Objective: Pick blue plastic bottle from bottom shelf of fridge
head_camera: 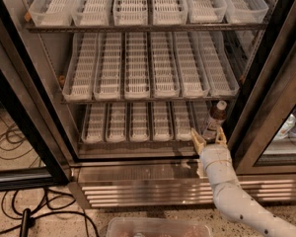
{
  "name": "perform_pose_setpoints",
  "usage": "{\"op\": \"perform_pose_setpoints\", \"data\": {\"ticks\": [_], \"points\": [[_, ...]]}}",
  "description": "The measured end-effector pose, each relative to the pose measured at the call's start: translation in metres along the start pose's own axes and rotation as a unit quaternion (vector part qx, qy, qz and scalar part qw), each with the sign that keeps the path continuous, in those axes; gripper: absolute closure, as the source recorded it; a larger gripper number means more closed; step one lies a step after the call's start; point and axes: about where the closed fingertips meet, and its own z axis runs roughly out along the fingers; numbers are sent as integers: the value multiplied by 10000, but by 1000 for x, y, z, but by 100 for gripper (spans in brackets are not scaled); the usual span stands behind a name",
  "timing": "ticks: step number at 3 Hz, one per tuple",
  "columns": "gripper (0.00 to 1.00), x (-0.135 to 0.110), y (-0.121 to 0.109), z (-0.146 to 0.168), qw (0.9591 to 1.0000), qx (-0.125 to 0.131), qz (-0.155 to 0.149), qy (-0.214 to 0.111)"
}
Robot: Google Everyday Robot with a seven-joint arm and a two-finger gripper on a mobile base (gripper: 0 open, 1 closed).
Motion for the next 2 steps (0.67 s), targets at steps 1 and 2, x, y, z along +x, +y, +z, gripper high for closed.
{"op": "perform_pose_setpoints", "data": {"ticks": [1,2], "points": [[41,-10,-16,-5,9991,369,-195,-91],[41,-13,-26,-8,9978,596,-292,-74]]}}
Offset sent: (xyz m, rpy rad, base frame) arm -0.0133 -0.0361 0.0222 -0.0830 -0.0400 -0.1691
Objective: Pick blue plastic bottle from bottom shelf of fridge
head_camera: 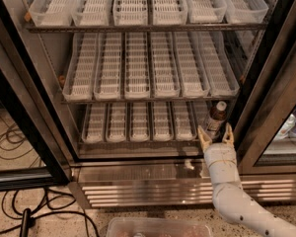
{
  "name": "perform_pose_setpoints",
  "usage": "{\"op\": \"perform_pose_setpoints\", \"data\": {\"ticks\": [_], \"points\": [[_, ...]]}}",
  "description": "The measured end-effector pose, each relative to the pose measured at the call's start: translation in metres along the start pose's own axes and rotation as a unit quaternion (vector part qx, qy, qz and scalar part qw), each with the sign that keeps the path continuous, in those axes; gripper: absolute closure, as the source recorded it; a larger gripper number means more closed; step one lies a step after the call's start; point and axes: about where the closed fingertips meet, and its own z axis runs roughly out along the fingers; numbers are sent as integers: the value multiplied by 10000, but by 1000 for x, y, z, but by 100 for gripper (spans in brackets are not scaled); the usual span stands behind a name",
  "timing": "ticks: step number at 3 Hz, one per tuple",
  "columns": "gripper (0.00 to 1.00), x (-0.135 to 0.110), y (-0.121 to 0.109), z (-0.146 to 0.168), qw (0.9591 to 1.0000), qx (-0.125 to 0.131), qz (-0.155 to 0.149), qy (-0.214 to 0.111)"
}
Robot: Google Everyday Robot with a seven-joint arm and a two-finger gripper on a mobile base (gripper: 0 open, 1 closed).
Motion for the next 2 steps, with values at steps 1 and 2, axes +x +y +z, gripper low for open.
{"op": "perform_pose_setpoints", "data": {"ticks": [1,2], "points": [[38,4,-6,5,9998,173,-90,41],[39,10,-4,9,9997,217,-110,90]]}}
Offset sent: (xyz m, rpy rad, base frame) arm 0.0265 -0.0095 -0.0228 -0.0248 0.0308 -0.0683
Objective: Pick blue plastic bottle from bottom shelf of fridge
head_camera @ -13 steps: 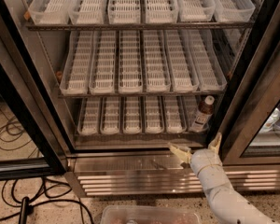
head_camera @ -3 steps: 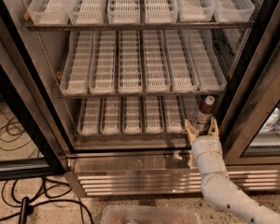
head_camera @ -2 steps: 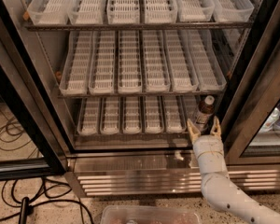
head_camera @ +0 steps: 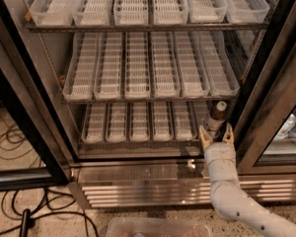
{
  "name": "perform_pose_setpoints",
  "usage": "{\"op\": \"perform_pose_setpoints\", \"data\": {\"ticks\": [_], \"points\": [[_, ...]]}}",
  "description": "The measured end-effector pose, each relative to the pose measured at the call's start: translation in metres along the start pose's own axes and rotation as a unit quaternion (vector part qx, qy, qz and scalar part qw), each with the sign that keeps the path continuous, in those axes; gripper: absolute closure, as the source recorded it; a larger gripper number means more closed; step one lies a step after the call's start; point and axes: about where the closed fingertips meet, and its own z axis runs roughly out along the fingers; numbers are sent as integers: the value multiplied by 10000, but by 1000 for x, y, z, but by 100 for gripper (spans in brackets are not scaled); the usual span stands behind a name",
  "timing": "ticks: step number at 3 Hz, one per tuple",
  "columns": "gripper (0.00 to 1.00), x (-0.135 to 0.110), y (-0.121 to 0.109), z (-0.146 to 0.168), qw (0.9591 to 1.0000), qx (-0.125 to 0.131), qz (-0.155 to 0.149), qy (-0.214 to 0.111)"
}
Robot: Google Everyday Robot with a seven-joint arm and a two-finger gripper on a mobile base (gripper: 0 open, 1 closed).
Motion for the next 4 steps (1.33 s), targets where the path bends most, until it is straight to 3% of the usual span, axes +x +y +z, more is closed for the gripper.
{"op": "perform_pose_setpoints", "data": {"ticks": [2,4], "points": [[40,11,17,33,10000,13,17,51],[41,23,11,54,9998,185,-67,79]]}}
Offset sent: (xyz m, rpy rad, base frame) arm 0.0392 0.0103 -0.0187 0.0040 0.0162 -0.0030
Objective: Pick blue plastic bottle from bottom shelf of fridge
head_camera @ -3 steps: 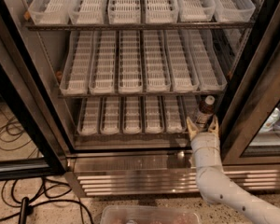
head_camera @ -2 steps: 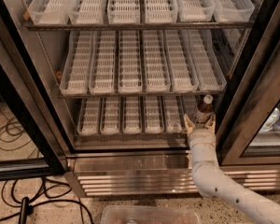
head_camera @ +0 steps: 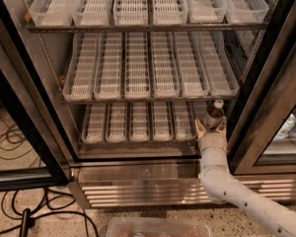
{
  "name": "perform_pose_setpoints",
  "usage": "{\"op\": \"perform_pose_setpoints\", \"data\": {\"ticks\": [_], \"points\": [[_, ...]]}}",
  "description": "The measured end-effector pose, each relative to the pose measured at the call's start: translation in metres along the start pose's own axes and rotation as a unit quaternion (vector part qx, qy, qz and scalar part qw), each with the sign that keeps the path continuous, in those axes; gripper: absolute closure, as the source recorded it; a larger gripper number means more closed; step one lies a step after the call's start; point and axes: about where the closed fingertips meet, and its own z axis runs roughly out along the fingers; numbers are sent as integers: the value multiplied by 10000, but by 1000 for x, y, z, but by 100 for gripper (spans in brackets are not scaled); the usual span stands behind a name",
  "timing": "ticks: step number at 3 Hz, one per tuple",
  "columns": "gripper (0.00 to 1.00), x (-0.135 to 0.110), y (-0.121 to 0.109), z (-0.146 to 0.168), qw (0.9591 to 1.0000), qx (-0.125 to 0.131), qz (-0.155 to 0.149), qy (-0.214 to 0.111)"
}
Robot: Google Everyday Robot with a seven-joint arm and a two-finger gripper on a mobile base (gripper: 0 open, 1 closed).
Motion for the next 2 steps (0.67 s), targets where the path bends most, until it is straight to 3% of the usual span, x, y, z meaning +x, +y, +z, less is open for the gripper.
{"op": "perform_pose_setpoints", "data": {"ticks": [1,2], "points": [[40,11,-9,26,9998,176,-42,79],[39,13,-9,35,9998,189,-9,108]]}}
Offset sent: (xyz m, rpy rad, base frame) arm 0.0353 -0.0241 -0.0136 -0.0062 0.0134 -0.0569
